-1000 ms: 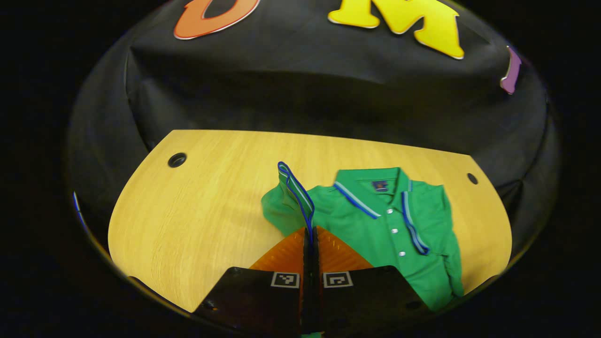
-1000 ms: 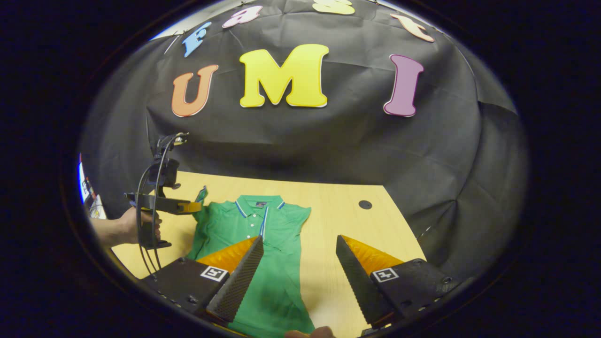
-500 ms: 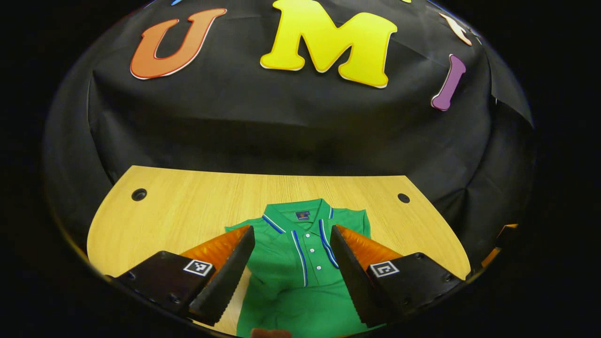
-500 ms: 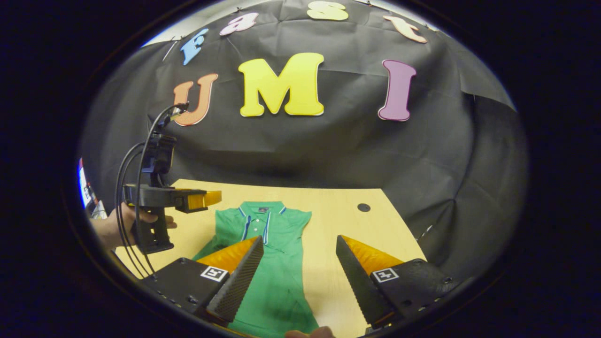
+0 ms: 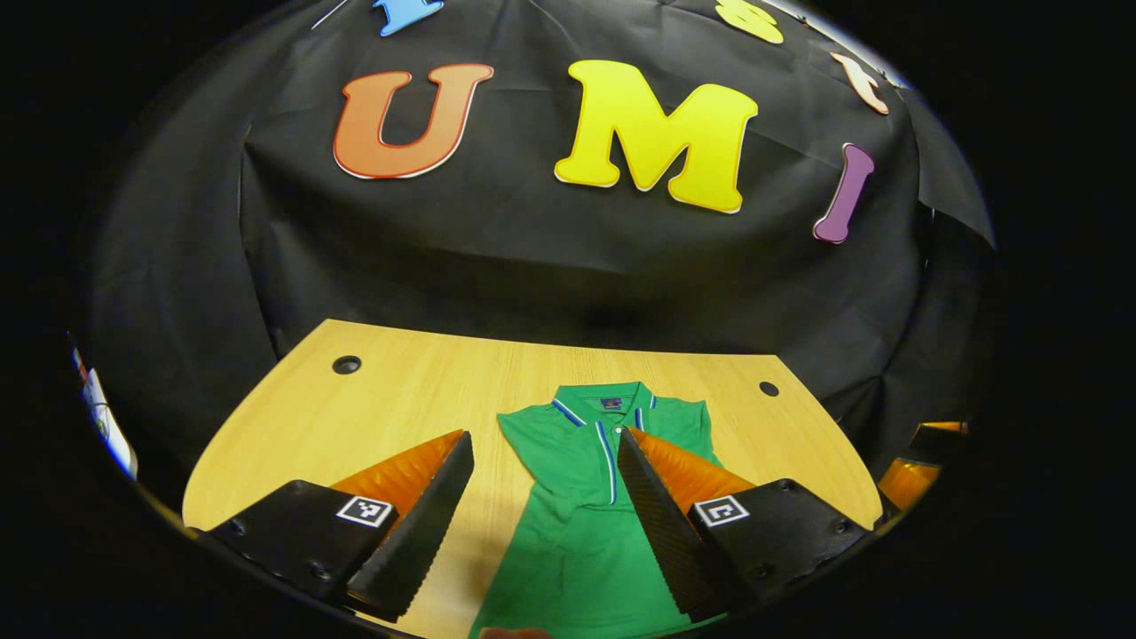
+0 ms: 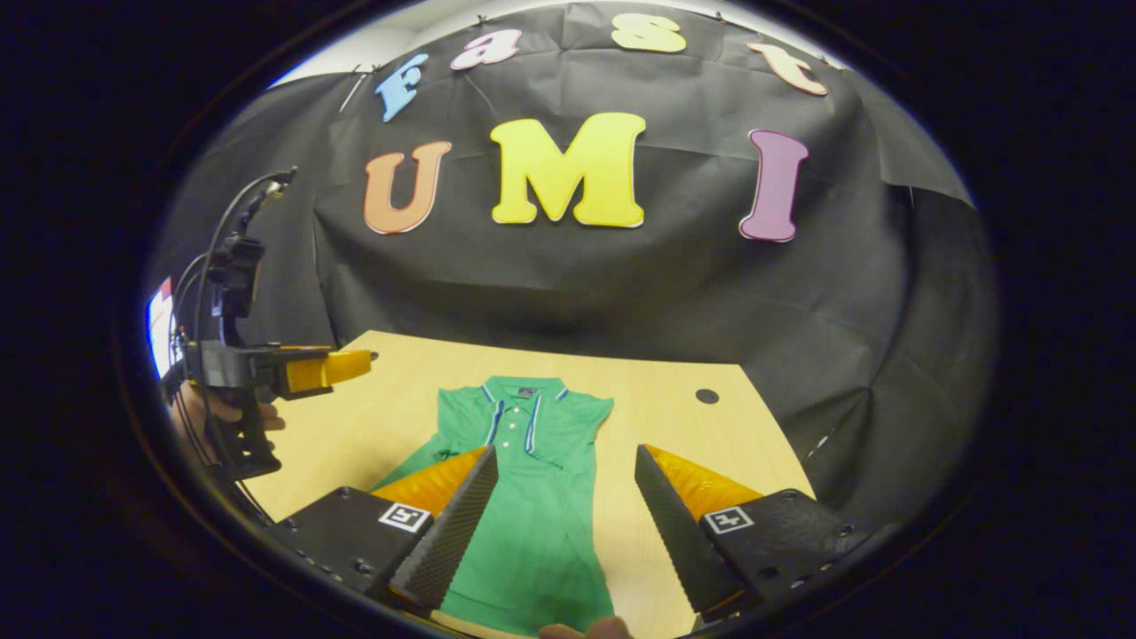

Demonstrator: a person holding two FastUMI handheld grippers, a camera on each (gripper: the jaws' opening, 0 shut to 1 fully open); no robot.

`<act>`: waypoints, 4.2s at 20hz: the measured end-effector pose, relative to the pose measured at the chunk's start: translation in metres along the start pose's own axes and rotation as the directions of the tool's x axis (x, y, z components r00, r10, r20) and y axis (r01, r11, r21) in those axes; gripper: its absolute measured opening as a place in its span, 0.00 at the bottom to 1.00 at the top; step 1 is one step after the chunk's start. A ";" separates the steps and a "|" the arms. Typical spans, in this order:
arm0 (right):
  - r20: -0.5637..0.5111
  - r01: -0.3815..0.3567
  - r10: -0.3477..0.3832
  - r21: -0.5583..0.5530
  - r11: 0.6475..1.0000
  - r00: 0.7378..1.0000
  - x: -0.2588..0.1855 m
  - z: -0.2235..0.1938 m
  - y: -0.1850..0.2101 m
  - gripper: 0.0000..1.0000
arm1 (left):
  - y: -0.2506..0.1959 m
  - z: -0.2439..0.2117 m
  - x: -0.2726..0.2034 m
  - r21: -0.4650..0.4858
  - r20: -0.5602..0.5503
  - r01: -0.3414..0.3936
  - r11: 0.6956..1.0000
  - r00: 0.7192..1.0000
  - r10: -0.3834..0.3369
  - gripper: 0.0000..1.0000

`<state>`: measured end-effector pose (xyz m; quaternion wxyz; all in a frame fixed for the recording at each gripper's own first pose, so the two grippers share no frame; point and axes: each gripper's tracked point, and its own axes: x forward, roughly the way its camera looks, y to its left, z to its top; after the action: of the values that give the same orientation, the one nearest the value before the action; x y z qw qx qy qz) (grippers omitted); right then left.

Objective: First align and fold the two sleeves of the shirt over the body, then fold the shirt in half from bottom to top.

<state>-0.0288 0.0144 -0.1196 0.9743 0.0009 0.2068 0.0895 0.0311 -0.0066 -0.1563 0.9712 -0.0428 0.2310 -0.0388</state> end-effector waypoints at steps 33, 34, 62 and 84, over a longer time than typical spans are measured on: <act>-0.486 0.063 -0.064 -0.018 0.998 0.871 -0.017 -0.295 -0.041 0.96 | 0.041 -0.297 -0.125 0.006 -0.434 0.032 0.999 0.901 -0.027 1.00; -0.489 0.065 -0.060 -0.008 0.998 0.870 -0.019 -0.295 -0.040 0.97 | 0.040 -0.301 -0.127 0.006 -0.446 0.037 0.999 0.895 -0.031 1.00; -0.475 0.004 0.042 0.096 0.995 0.879 -0.025 -0.283 -0.022 0.04 | 0.018 -0.294 -0.136 0.060 -0.452 0.124 0.990 0.888 -0.084 0.06; -0.156 -0.041 0.064 0.143 0.989 0.986 0.044 -0.048 -0.042 0.03 | -0.002 -0.050 -0.049 -0.008 -0.076 0.154 0.988 0.985 -0.155 0.06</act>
<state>-0.0018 -0.0206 -0.1830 0.9493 0.0674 0.2902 0.1002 -0.0355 -0.0072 -0.1790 0.9558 -0.0603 0.2638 -0.1153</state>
